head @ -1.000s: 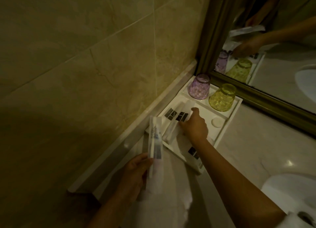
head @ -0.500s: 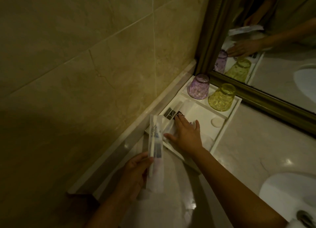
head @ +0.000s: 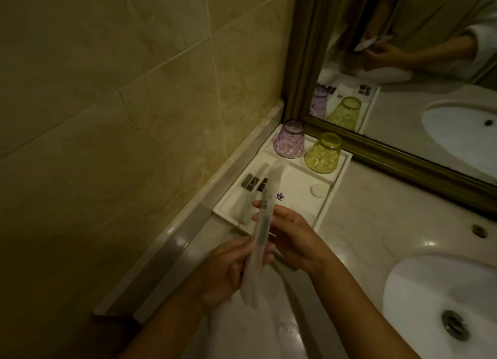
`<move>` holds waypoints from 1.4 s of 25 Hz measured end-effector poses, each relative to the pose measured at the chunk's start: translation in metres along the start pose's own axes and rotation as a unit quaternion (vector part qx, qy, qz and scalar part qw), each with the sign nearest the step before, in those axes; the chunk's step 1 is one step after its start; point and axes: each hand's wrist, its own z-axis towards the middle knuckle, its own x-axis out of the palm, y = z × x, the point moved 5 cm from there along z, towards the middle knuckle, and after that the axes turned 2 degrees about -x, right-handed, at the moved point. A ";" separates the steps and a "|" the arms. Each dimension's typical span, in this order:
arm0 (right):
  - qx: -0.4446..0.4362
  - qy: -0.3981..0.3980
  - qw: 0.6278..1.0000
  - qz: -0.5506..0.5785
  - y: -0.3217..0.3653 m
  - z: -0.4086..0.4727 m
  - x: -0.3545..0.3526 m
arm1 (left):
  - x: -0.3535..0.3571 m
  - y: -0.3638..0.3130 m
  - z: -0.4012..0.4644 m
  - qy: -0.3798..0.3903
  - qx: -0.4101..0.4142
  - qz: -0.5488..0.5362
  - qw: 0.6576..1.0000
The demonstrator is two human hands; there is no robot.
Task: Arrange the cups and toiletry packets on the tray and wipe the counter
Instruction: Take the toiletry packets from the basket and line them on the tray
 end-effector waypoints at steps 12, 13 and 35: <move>-0.025 -0.274 0.935 -0.221 0.039 0.003 -0.054 | -0.002 -0.029 0.009 -0.169 0.078 0.280 0.942; -0.022 -0.293 0.926 -0.238 0.044 0.011 -0.060 | -0.002 -0.031 0.016 -0.176 0.090 0.273 0.942; -0.035 -0.185 0.571 -0.799 0.019 0.066 -0.086 | -0.016 -0.008 0.059 -0.116 0.203 0.847 0.477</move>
